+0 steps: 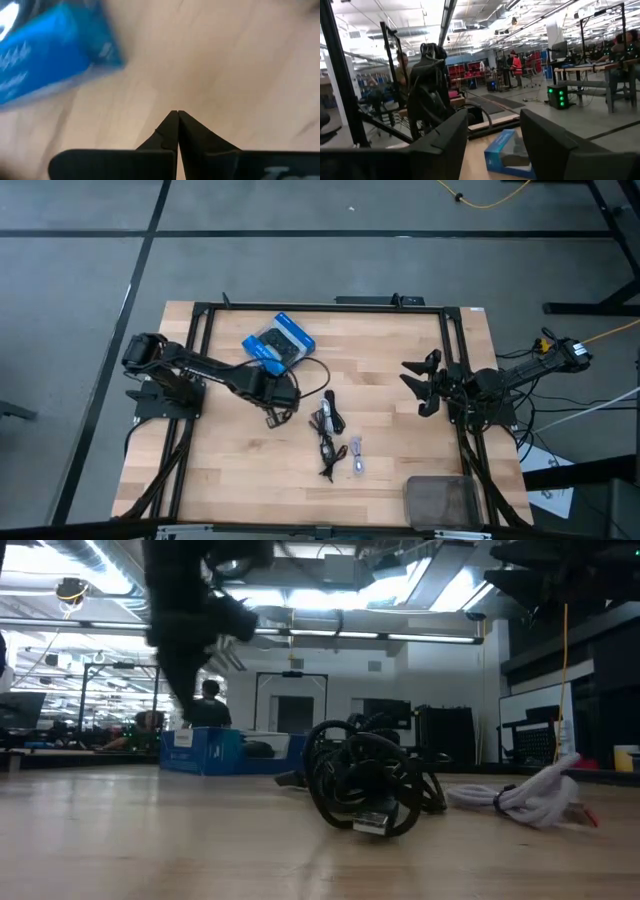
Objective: Pick and place USB-C Cables
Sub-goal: Put the top black charger cable into the black bin
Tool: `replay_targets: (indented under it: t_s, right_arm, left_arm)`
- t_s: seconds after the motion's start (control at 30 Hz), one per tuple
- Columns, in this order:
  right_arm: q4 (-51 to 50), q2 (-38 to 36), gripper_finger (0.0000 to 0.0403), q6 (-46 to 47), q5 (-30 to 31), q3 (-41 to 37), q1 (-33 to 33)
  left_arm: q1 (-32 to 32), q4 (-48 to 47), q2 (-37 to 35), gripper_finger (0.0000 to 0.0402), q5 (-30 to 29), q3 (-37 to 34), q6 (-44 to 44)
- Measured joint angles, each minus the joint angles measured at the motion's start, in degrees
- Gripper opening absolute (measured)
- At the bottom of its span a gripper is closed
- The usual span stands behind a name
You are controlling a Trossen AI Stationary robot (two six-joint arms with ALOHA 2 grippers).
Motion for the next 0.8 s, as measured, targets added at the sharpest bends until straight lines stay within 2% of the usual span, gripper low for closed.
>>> replay_targets:
  t_s: [0.07, 0.13, 0.3, 0.4, 0.5, 0.63, 0.8]
  right_arm:
    - [0.1, 0.0, 0.0184, 0.0, 0.0, 0.0, 0.0]
    - [0.1, 0.0, 0.0184, 0.0, 0.3, 0.0, 0.0]
    - [0.0, 0.0, 0.0184, 0.0, 0.5, 0.0, 0.0]
    - [0.1, -0.1, 0.0184, -0.1, 0.5, 0.0, 0.0]
    - [0.1, -0.4, 0.0184, -0.4, 0.5, 0.0, 0.0]
    - [0.0, -1.4, 0.0184, -0.3, 0.5, 0.0, 0.0]
    - [-1.0, -2.3, 0.0184, 0.0, 0.5, 0.0, 0.3]
  left_arm:
    - [0.2, 6.7, 0.0, 0.0000, 0.2, -0.1, 0.9]
    - [0.2, 17.6, 0.9, 0.0000, 1.0, -0.2, 5.6]
    - [2.4, 46.6, 7.2, 0.0000, 10.2, 0.0, 16.6]
    - [4.7, 53.5, 13.8, 0.0000, 13.0, 3.1, 17.1]
    - [5.0, 50.5, 20.6, 0.0000, 14.8, 10.6, 18.8]
    - [2.8, 32.5, 26.6, 0.0000, 15.1, 20.3, 19.7]
    - [-0.8, 13.0, 27.3, 0.0000, 11.2, 24.6, 17.6]
